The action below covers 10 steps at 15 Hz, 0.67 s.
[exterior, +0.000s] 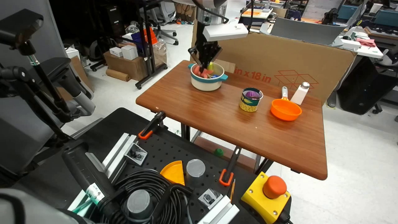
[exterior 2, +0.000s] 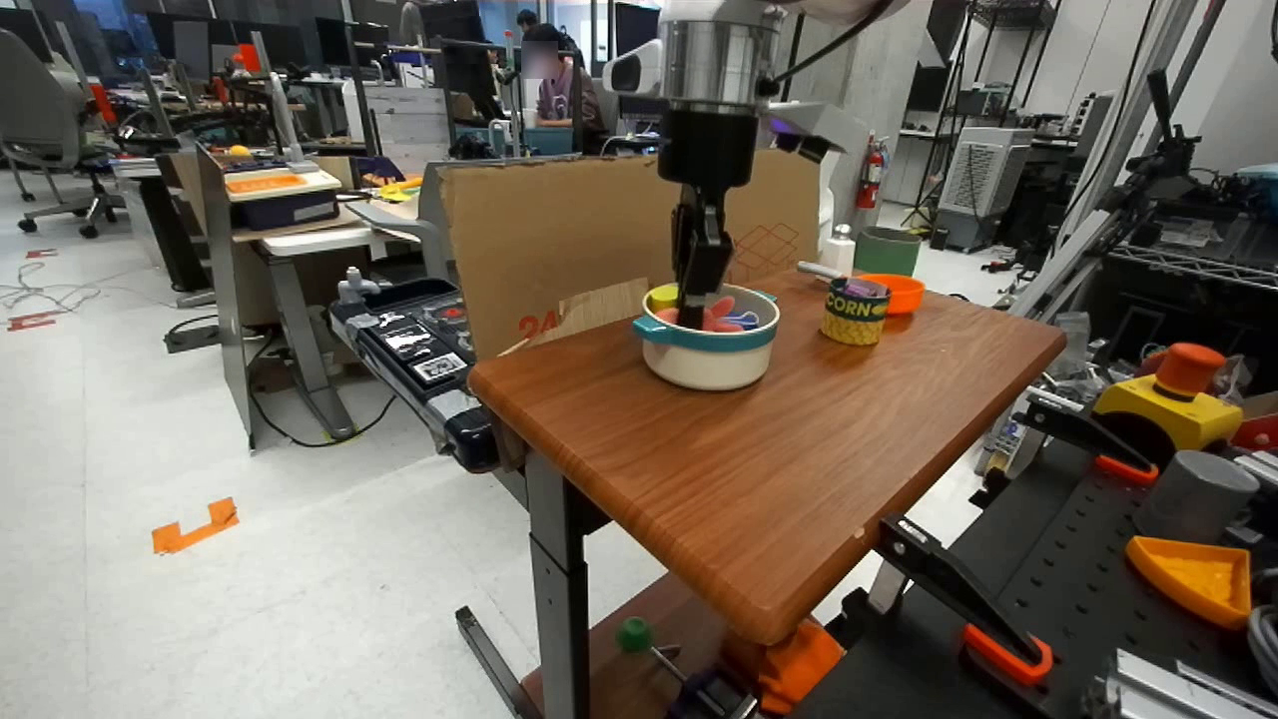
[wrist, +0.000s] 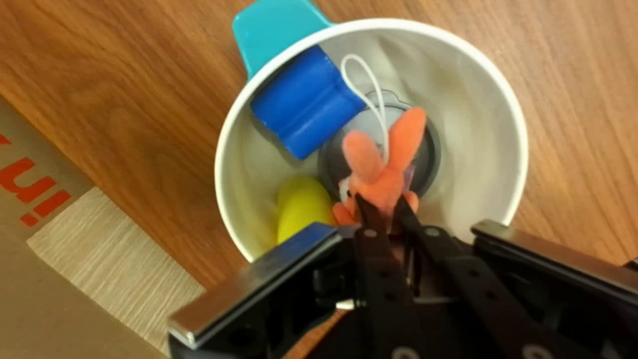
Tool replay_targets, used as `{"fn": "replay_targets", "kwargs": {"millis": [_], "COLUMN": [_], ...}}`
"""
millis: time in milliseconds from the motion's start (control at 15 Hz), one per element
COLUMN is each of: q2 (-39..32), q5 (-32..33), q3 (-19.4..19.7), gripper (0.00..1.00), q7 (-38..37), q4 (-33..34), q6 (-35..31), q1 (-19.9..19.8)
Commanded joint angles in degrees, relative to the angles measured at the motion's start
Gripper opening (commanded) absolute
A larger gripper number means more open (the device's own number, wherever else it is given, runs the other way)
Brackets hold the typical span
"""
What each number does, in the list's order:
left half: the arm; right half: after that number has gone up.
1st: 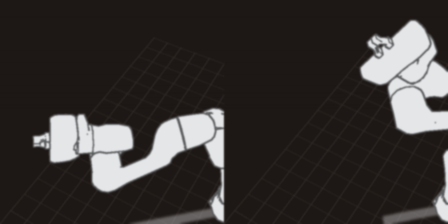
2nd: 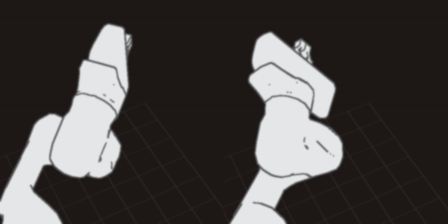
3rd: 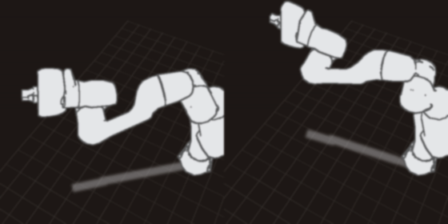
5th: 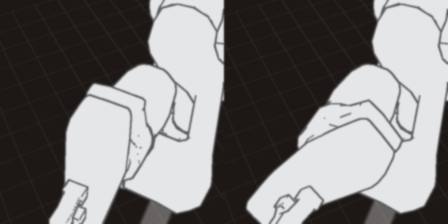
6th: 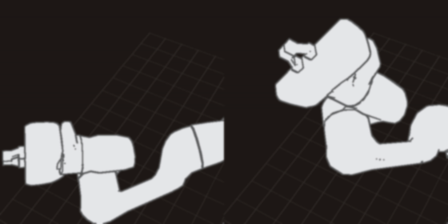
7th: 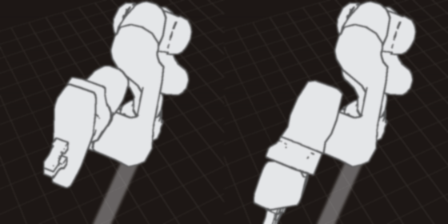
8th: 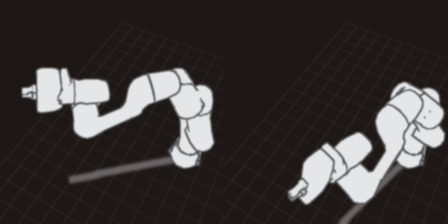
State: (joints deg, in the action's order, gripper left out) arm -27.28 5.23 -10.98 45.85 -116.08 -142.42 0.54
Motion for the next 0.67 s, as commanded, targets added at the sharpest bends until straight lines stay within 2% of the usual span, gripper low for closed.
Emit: {"fn": "replay_targets", "kwargs": {"millis": [0, 600], "q2": [3.3, 6.1], "q5": [-0.9, -1.9], "q3": [-1.4, -1.5], "gripper": [0.02, 0.02], "q7": [2.2, 3.6], "q4": [-2.0, -3.4], "q6": [-0.2, -0.8], "q1": [-0.7, -0.9]}}
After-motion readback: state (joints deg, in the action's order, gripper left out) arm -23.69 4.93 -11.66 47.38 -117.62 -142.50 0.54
